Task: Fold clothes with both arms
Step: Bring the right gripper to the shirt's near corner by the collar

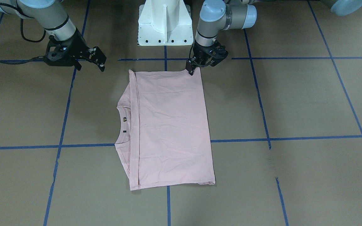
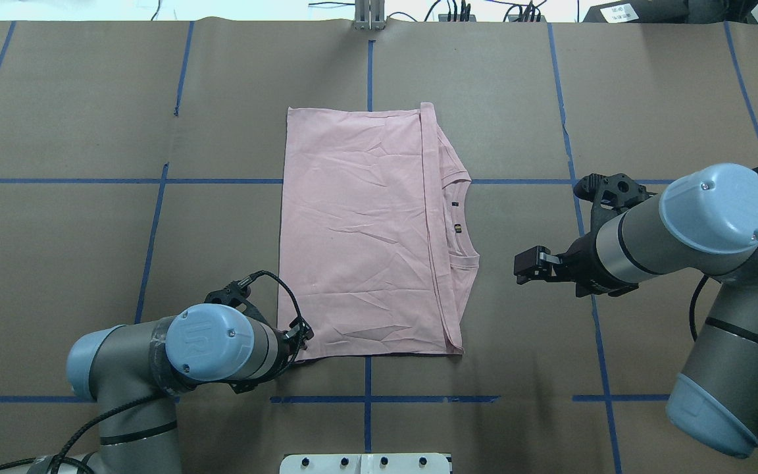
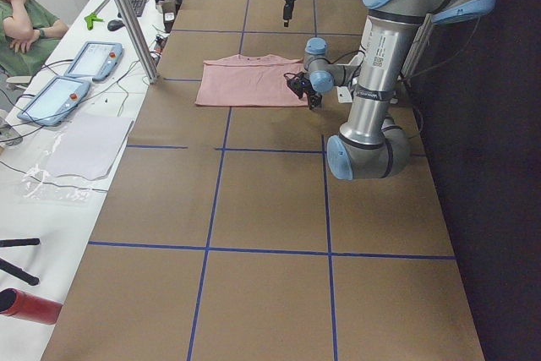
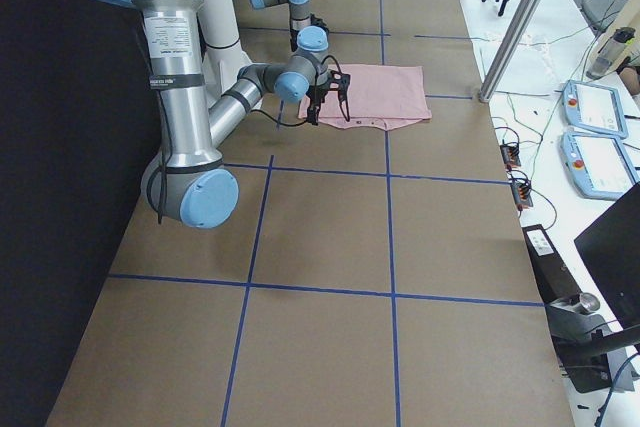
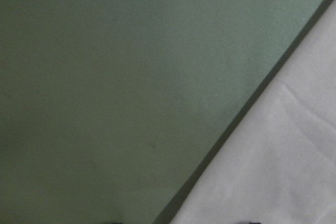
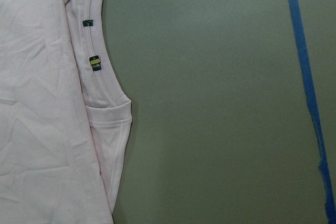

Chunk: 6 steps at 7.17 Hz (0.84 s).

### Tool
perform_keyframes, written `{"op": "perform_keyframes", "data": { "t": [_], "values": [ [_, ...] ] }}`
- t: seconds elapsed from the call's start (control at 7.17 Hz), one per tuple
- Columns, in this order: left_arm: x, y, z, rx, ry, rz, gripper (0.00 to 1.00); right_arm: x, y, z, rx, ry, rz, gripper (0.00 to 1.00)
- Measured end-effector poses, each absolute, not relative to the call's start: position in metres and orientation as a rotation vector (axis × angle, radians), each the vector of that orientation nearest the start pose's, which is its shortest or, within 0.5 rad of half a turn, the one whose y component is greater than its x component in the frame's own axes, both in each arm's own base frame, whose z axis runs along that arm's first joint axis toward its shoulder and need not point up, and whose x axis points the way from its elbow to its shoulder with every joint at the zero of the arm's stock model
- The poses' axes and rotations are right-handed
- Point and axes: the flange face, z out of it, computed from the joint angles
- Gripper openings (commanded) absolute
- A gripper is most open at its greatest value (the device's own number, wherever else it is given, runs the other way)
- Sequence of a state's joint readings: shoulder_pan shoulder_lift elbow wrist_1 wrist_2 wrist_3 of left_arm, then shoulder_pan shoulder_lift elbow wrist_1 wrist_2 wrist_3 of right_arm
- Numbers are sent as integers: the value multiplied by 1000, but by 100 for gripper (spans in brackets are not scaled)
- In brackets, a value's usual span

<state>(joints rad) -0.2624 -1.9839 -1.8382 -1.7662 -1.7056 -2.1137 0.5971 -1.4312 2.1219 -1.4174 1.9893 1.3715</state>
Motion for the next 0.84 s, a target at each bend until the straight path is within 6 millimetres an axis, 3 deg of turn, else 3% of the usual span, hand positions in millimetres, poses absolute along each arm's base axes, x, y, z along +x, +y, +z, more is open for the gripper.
{"op": "perform_keyframes", "data": {
  "t": [0.84],
  "values": [
    [554, -278, 276, -243, 903, -687, 0, -358, -356, 318, -43, -921, 193, 100]
  ]
}}
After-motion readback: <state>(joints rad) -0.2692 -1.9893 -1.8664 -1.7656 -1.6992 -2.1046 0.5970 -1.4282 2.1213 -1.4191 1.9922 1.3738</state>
